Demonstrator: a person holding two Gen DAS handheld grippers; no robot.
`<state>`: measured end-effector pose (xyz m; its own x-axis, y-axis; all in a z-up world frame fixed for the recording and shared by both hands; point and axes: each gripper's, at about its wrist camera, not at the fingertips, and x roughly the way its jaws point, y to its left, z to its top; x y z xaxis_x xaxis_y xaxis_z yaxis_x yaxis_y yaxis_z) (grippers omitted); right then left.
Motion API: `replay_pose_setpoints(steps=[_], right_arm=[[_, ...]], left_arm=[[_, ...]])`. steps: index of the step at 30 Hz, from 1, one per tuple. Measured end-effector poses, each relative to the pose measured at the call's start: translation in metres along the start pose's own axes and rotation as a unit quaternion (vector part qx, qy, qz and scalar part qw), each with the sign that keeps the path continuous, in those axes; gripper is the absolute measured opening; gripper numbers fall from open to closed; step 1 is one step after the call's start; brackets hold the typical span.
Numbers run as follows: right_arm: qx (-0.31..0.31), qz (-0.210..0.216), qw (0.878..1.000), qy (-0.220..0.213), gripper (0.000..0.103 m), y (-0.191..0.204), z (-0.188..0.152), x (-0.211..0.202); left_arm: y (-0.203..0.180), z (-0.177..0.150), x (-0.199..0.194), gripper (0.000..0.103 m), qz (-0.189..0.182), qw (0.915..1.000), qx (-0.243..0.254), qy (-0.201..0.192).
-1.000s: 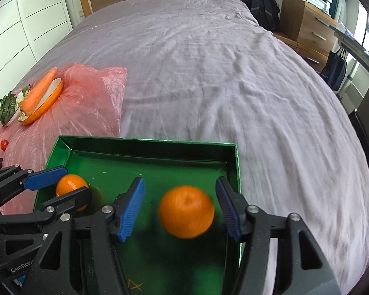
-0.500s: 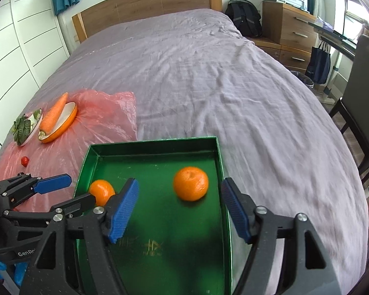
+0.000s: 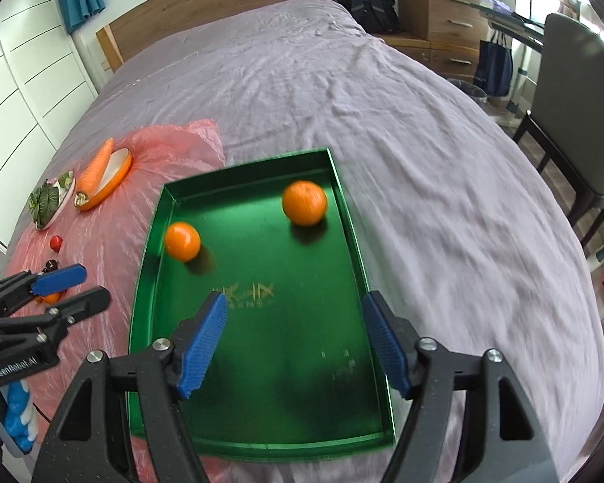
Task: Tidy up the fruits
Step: 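Open the left tool to drop its orange while the right tool releases its orange, then move both tools back over the remaining fruit on the pink sheet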
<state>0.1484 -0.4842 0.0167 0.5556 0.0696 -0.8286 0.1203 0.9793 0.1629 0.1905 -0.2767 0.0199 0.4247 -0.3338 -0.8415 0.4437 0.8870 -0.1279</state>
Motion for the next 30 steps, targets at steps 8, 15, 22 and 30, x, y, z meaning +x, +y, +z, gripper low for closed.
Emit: replay_pose_setpoints(steps=[8, 15, 22, 30], right_arm=[[0.018, -0.011, 1.0, 0.023, 0.103, -0.006, -0.033, -0.021], [0.009, -0.004, 0.999, 0.046, 0.103, 0.009, -0.063, -0.038], [0.014, -0.001, 0.996, 0.084, 0.103, 0.023, -0.092, -0.041], [-0.016, 0.036, 0.994, 0.103, 0.103, 0.07, -0.107, -0.051]], left_arm=[[0.001, -0.028, -0.015, 0.053, -0.002, 0.9999, 0.001, 0.012], [0.009, -0.052, -0.026, 0.053, 0.005, 0.9996, 0.02, 0.02], [0.024, -0.069, -0.036, 0.053, 0.015, 0.9994, 0.022, 0.023], [0.058, -0.086, -0.053, 0.053, 0.041, 0.999, -0.002, 0.019]])
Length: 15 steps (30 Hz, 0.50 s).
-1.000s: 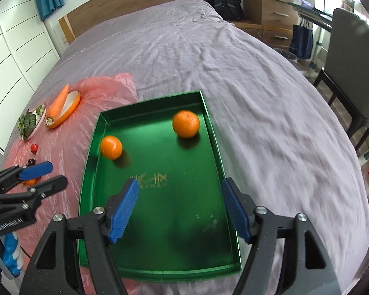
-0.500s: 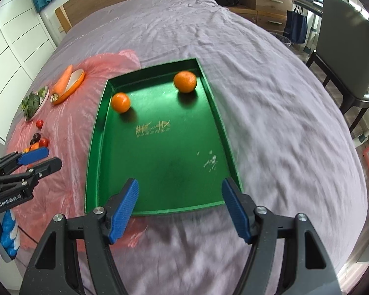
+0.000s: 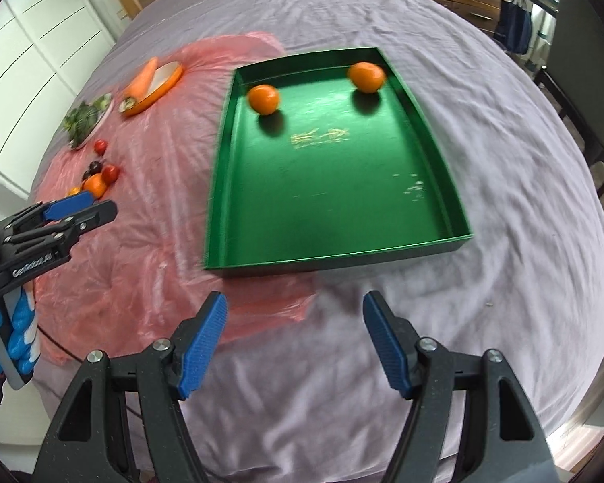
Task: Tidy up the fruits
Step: 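Move both tools back over the remaining fruit on the pink sheet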
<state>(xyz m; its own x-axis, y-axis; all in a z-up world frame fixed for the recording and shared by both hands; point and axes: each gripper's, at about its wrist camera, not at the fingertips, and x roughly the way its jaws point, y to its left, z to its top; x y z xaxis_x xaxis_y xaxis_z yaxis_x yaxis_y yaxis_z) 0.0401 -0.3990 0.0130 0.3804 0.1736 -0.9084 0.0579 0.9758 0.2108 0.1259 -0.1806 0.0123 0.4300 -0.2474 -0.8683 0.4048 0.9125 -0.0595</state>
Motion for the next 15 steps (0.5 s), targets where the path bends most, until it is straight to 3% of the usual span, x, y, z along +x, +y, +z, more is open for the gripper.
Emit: replay_pose_setpoints(steps=[9, 15], right_arm=[[-0.029, 0.047, 0.997, 0.045, 0.103, 0.052, -0.014, 0.019], [-0.082, 0.067, 0.991, 0.077, 0.103, 0.094, -0.017, 0.039]], left_arm=[[0.045, -0.033, -0.005, 0.053, 0.03, 0.999, -0.025, 0.021], [0.085, -0.06, -0.01, 0.053, 0.058, 0.9956, -0.059, 0.044]])
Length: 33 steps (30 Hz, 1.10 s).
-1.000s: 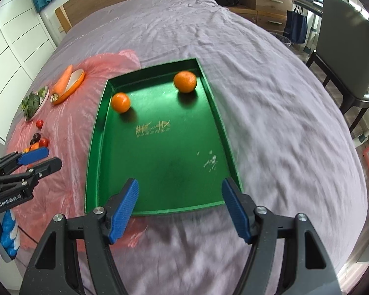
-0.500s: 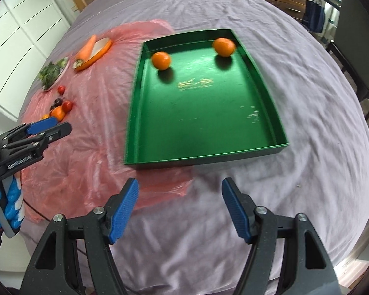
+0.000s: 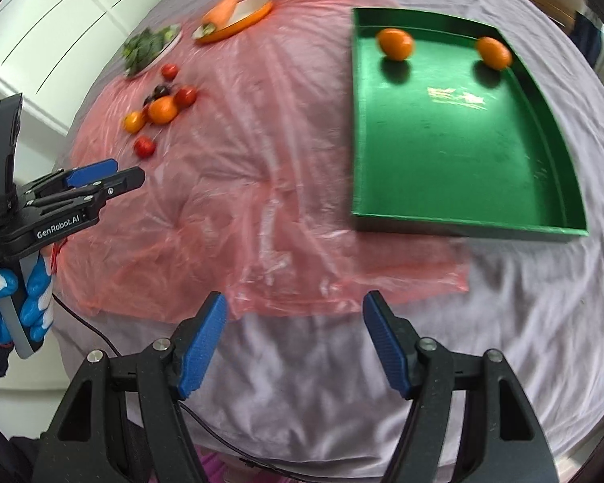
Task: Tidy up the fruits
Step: 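Move both tools back over the remaining fruit on the pink sheet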
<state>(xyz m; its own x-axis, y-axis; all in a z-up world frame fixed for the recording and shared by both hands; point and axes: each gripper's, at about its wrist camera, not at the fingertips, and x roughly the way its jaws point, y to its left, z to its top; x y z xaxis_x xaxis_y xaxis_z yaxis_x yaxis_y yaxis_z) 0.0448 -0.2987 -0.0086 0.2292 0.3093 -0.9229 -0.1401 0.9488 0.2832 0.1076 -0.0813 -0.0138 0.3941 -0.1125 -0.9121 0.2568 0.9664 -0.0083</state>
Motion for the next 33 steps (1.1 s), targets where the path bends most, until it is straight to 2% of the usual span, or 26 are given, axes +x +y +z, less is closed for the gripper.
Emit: replay_pose_setpoints(steps=[5, 8, 13, 20, 23, 27, 33], right_arm=[[-0.071, 0.006, 0.997, 0.008, 0.103, 0.03, 0.021, 0.014], [-0.128, 0.011, 0.992, 0.005, 0.103, 0.048, 0.042, 0.021], [-0.215, 0.025, 0.976, -0.007, 0.103, 0.079, 0.088, 0.036], [-0.297, 0.039, 0.954, -0.023, 0.103, 0.113, 0.151, 0.06], [-0.323, 0.04, 0.945, -0.027, 0.103, 0.124, 0.173, 0.07], [-0.362, 0.043, 0.931, -0.023, 0.103, 0.138, 0.194, 0.088], [-0.387, 0.05, 0.92, -0.012, 0.1, 0.143, 0.213, 0.109]], left_arm=[[0.045, -0.003, 0.004, 0.053, 0.03, 0.9984, -0.047, 0.007], [0.071, 0.001, 0.006, 0.053, 0.042, 0.9962, -0.076, 0.003], [0.106, 0.017, 0.014, 0.053, 0.057, 0.9922, -0.11, -0.012], [0.145, 0.042, 0.037, 0.053, 0.073, 0.9871, -0.141, -0.018], [0.154, 0.049, 0.044, 0.053, 0.063, 0.9857, -0.156, -0.014], [0.156, 0.053, 0.049, 0.053, 0.025, 0.9828, -0.183, -0.004], [0.158, 0.061, 0.062, 0.051, -0.034, 0.9675, -0.25, 0.016]])
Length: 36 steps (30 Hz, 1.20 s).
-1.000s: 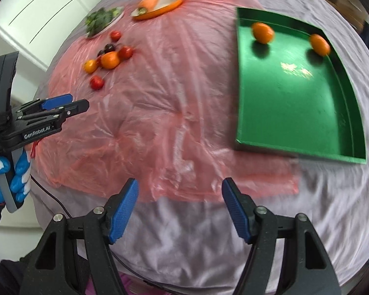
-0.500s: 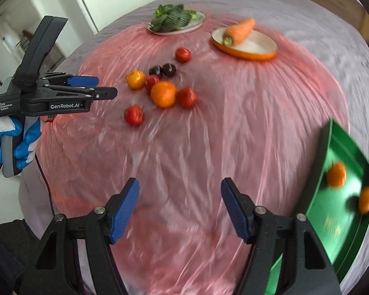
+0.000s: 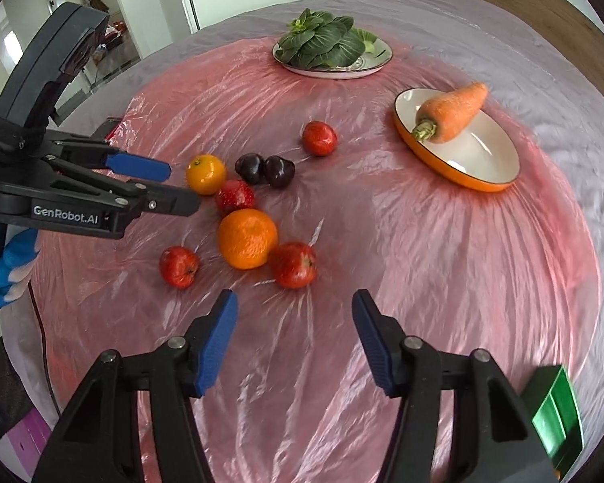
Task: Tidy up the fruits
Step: 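Move both tools back over the remaining fruit on the pink sheet, then grasp the yellow-orange tangerine with the left tool while the right tool grasps a red tomato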
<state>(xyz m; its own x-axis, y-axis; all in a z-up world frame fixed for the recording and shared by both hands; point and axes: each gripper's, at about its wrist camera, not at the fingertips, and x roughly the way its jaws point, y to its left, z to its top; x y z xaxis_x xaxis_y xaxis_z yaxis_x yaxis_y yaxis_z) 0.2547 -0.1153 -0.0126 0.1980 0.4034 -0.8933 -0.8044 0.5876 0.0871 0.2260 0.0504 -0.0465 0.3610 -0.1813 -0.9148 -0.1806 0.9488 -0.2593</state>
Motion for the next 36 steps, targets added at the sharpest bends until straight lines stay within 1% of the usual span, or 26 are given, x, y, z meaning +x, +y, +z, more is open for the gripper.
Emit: replay_pose_setpoints(steps=[4, 7, 10, 15, 16, 17, 18, 19, 20, 21, 22, 23, 24, 26, 27, 30, 32, 34, 36], right_arm=[[-0.012, 0.009, 1.0, 0.002, 0.099, -0.005, 0.005, 0.011], [-0.022, 0.013, 1.0, 0.005, 0.099, -0.005, 0.009, 0.02], [-0.029, 0.016, 0.999, 0.004, 0.099, -0.006, 0.011, 0.025], [-0.041, 0.017, 0.999, 0.003, 0.099, -0.004, 0.015, 0.031], [-0.042, 0.018, 0.999, 0.001, 0.099, -0.004, 0.015, 0.032], [-0.046, 0.016, 0.999, -0.009, 0.099, -0.003, 0.015, 0.033], [-0.049, 0.017, 0.999, -0.008, 0.099, -0.002, 0.016, 0.034], [-0.051, 0.017, 0.998, -0.01, 0.099, -0.001, 0.017, 0.036], [-0.054, 0.019, 0.998, -0.008, 0.096, 0.0, 0.018, 0.038], [-0.056, 0.021, 0.998, -0.006, 0.086, 0.0, 0.018, 0.039], [-0.057, 0.023, 0.998, -0.003, 0.083, 0.001, 0.018, 0.041], [-0.057, 0.023, 0.998, -0.001, 0.079, 0.001, 0.018, 0.042], [-0.058, 0.024, 0.998, 0.001, 0.071, 0.001, 0.019, 0.044], [-0.057, 0.027, 0.998, 0.004, 0.063, 0.001, 0.019, 0.047], [-0.054, 0.027, 0.998, 0.005, 0.059, 0.0, 0.018, 0.048], [-0.048, 0.026, 0.998, 0.01, 0.057, -0.003, 0.018, 0.051], [-0.045, 0.028, 0.998, 0.018, 0.049, -0.006, 0.017, 0.055], [-0.044, 0.033, 0.998, 0.024, 0.049, -0.006, 0.016, 0.059], [-0.045, 0.033, 0.998, 0.025, 0.043, -0.005, 0.017, 0.06]], left_arm=[[0.0, 0.006, 0.006, 0.049, -0.007, 0.9995, -0.032, 0.005], [0.004, 0.012, 0.008, 0.049, 0.003, 0.9989, -0.047, 0.001], [0.01, 0.014, 0.007, 0.049, 0.003, 0.9983, -0.058, -0.001], [0.021, 0.016, 0.013, 0.049, 0.016, 0.9973, -0.071, 0.003], [0.023, 0.017, 0.015, 0.049, 0.022, 0.9972, -0.071, 0.004], [0.024, 0.017, 0.016, 0.049, 0.026, 0.9971, -0.072, 0.004], [0.025, 0.018, 0.017, 0.048, 0.029, 0.9969, -0.072, 0.004], [0.026, 0.018, 0.02, 0.044, 0.033, 0.9969, -0.071, 0.006], [0.027, 0.018, 0.022, 0.042, 0.037, 0.9969, -0.069, 0.008], [0.028, 0.018, 0.024, 0.039, 0.04, 0.9969, -0.068, 0.009], [0.028, 0.019, 0.026, 0.036, 0.042, 0.9969, -0.066, 0.012], [0.028, 0.019, 0.029, 0.035, 0.041, 0.9971, -0.063, 0.014], [0.027, 0.019, 0.03, 0.033, 0.041, 0.9973, -0.059, 0.014], [0.022, 0.019, 0.033, 0.032, 0.049, 0.9976, -0.046, 0.012], [0.021, 0.02, 0.035, 0.032, 0.053, 0.9976, -0.043, 0.012], [0.018, 0.021, 0.041, 0.032, 0.059, 0.9975, -0.037, 0.013], [0.017, 0.023, 0.044, 0.032, 0.06, 0.9976, -0.033, 0.012], [0.017, 0.023, 0.045, 0.032, 0.06, 0.9976, -0.032, 0.011], [0.017, 0.023, 0.046, 0.032, 0.06, 0.9977, -0.028, 0.008]])
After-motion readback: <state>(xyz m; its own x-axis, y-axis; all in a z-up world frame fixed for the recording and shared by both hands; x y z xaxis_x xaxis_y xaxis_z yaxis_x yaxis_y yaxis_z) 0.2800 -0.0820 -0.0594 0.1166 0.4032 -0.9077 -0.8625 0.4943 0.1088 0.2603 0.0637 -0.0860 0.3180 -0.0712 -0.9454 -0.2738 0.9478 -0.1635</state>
